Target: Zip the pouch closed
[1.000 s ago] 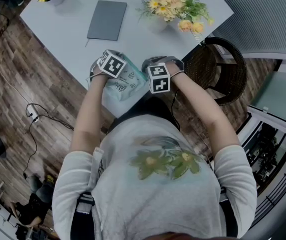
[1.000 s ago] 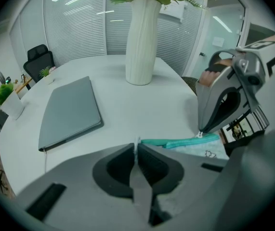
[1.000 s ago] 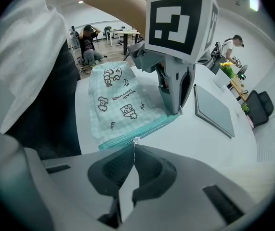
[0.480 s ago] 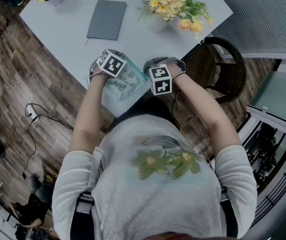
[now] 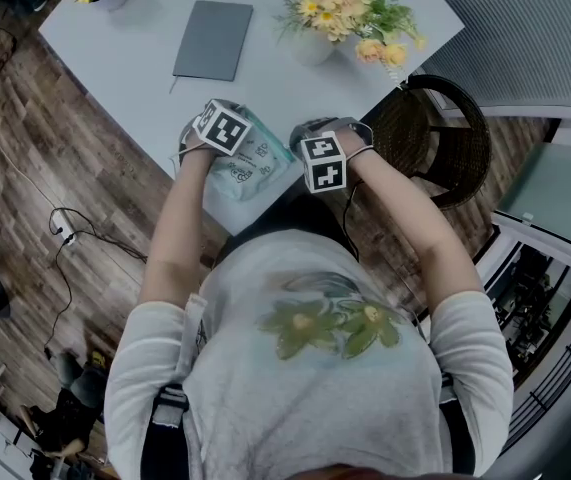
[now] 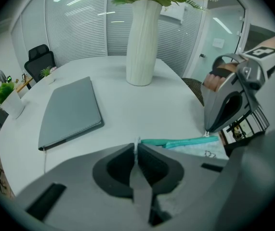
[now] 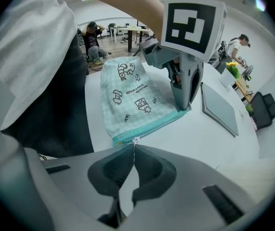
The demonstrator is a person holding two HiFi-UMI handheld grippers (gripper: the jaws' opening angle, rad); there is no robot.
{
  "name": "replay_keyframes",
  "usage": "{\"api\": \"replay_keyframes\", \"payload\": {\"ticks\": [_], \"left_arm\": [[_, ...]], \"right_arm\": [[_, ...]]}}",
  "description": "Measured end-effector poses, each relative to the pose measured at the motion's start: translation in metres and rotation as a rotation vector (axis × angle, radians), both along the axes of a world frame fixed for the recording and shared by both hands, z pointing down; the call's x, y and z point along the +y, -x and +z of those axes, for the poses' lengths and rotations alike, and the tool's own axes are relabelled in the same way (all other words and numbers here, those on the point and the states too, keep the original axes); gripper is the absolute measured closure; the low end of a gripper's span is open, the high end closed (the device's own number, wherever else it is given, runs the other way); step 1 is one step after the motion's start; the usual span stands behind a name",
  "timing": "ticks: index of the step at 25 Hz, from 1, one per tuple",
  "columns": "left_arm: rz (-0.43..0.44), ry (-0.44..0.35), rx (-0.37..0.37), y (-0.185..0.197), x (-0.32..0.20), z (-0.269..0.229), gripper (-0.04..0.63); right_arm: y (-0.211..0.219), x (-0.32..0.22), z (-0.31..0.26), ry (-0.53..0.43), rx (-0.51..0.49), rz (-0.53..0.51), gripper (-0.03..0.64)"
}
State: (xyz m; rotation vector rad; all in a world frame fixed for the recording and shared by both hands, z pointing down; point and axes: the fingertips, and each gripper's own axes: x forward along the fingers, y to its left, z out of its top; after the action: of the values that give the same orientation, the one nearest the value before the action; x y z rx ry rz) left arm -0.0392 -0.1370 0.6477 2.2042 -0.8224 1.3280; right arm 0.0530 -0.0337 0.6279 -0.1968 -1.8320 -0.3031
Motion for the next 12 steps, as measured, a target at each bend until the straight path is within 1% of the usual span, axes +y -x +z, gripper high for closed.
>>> {"api": "replay_keyframes", "payload": {"ticks": [7,12], "left_arm": [[0.0,-0.006,0.008,-0.0003,-0.0003,-0.0003,0.569],[-0.004,-0.016,0.019,0.0003,-0.0004,-0.001,0.569]], "right_arm": [[-0.0058,0.0047,0.0028,-0.001,-0.011,0.023,0.598],[-0.0096,0.0111,0.0055,0.004,0.002,0.029,0.598]]}}
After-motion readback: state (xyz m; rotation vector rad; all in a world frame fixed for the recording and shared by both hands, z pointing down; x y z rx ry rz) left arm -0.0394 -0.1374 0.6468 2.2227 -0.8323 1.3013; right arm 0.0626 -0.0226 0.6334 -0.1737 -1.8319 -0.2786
